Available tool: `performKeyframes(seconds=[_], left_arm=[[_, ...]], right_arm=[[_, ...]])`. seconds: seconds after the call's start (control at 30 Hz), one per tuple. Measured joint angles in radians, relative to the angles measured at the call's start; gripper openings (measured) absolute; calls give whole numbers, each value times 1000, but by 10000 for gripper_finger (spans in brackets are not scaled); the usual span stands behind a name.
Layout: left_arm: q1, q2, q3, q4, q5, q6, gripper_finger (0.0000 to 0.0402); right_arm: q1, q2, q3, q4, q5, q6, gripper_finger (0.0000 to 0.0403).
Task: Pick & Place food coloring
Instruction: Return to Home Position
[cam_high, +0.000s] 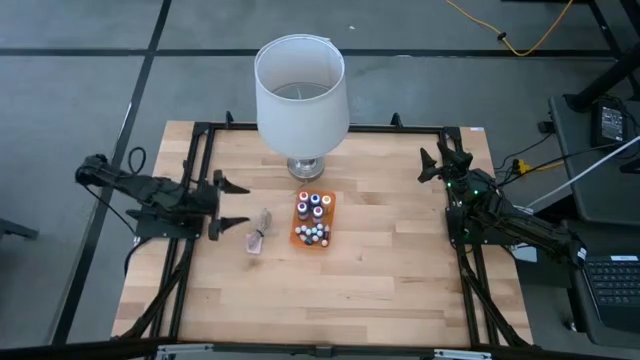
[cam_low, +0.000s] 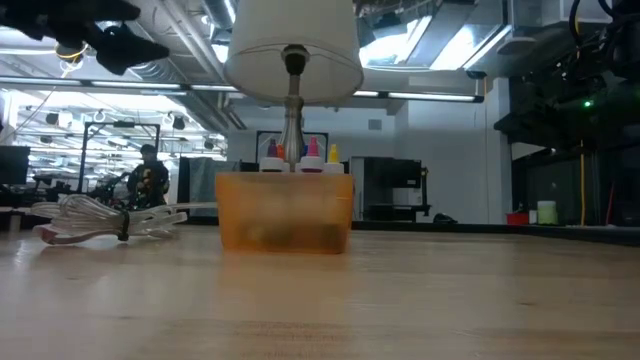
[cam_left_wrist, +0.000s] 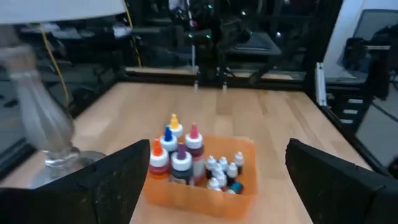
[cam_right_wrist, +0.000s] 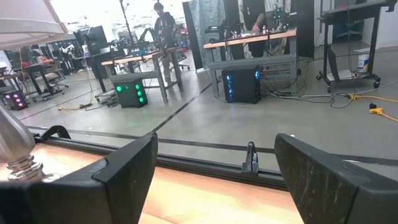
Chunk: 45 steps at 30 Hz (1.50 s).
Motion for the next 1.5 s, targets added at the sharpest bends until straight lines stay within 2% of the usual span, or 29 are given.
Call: performKeyframes(seconds=[0.13, 0.37, 0.6, 0.77, 1.17, 1.27, 1.33, 1.4, 1.5], left_arm=[[46, -92, -47, -7, 51, 33, 362], [140, -292, -126, -15, 318, 36, 361], [179, -307, -194, -30, 424, -52, 361], [179, -307, -241, -26, 401, -72, 362], [180, -307, -263, 21, 19, -53, 361], [180, -307, -287, 121, 15, -46, 361], [180, -307, -330, 253, 74, -30, 361], [180, -307, -336, 274, 108, -25, 361], [180, -307, -336, 272, 83, 9, 363]], right_arm=[[0, 0, 0, 0, 0, 0, 323], [0, 0, 0, 0, 0, 0, 323], [0, 0, 0, 0, 0, 0, 323], [0, 0, 0, 0, 0, 0, 323], [0, 0, 0, 0, 0, 0, 323], [0, 0, 0, 0, 0, 0, 323], [0, 0, 0, 0, 0, 0, 323], [0, 0, 0, 0, 0, 0, 323], [0, 0, 0, 0, 0, 0, 323]])
